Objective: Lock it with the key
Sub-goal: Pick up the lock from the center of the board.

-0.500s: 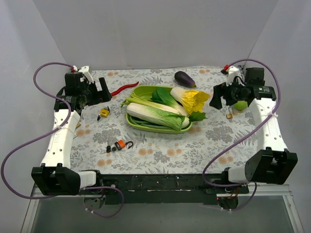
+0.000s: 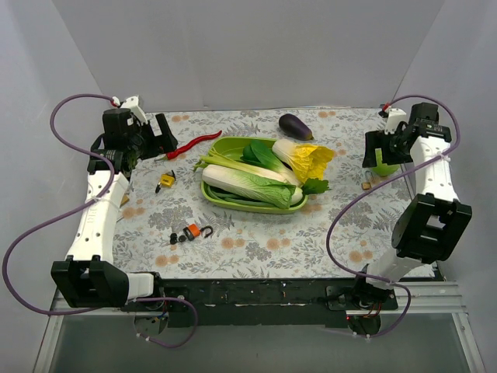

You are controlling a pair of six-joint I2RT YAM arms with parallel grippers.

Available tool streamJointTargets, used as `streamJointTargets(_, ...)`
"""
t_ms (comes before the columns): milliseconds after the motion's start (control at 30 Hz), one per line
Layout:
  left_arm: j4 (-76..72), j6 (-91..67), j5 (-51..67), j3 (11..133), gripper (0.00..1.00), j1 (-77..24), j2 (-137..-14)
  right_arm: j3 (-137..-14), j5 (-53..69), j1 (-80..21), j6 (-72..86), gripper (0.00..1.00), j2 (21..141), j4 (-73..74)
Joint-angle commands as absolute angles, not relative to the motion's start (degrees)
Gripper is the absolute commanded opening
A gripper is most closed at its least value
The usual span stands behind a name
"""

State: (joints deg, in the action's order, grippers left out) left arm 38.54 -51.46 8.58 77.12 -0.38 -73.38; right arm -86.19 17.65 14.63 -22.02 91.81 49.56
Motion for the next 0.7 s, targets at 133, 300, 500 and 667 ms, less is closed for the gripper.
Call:
streamJointTargets(133, 33.67, -50.36, 8.61, 74.27, 0.98, -0.09, -71.46, -79.56, 12.83, 14.33, -19.07, 0.89, 93.69, 42.46)
streamJointTargets(300, 33.49, -50.27, 8.88, 74.09, 0.98, -0.17, -71.81, -76.65, 12.92, 13.54, -19.16, 0.81, 95.36, 39.38)
streamJointTargets(500, 33.40, -50.80, 10.63, 73.74, 0.98, -0.09, -72.07, -70.76, 9.85, 12.04, -19.34, 0.71, 95.89, 32.26)
streamJointTargets(667, 33.31, -50.89, 12.48, 74.18, 0.98, -0.09, -72.07, -69.70, 7.56, 11.78, -19.77, 0.68, 98.43, 29.10)
